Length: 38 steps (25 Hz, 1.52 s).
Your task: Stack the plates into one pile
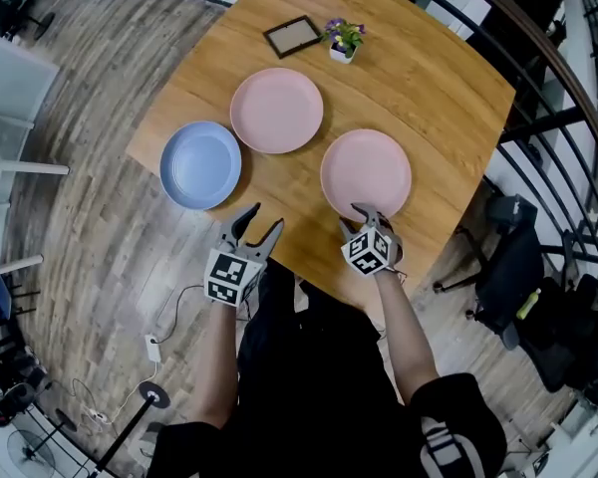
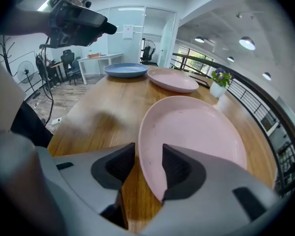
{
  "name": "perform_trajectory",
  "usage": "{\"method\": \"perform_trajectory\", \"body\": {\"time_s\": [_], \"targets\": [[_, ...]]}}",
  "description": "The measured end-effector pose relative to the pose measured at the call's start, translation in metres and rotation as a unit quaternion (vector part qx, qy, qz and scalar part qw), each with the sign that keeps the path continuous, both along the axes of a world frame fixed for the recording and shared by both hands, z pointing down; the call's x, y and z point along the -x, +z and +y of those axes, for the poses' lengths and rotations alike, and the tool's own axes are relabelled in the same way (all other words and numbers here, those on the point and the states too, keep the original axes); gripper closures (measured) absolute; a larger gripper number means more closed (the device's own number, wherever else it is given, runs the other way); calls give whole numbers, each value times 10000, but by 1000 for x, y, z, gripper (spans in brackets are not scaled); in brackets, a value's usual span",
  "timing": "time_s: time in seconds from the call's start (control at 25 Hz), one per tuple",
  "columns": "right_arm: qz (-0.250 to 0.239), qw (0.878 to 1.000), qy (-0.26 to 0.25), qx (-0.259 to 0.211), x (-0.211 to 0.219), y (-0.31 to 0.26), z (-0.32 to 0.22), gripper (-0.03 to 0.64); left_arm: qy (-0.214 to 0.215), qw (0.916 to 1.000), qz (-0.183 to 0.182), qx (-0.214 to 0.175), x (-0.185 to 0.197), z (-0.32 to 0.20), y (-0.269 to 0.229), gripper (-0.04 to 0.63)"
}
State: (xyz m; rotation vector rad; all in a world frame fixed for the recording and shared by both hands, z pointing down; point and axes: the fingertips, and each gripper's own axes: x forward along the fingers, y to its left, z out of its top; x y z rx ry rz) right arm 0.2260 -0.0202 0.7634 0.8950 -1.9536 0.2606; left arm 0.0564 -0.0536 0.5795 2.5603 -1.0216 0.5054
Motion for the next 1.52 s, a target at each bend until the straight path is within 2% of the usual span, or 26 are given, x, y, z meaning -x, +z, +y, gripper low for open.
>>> {"method": "perform_trajectory", "body": {"time_s": [0.44,0.56,0.96,1.28,1.44,1.52], "targets": [[474,9986,-208,-108,-1,5,0,496,32,10000,-65,24,5,-3,4,374],[681,9968,-394,-115,2,7,1,558,24,10000,-78,55,7,-3,3,374],[828,9950,-466,-314,7,-19,-7,588,6,9999,29,-106,9,-10,-16,374],[809,9953,-192,-504,5,-39,-20,594,105,9998,70,-179,12,-20,-26,374],[935,9942,-146,-520,8,-46,-21,592,66,9994,279,-196,16,-28,-38,374],[922,9942,-78,-540,12,-51,-22,592,117,9993,250,-260,18,-31,-43,374]]}}
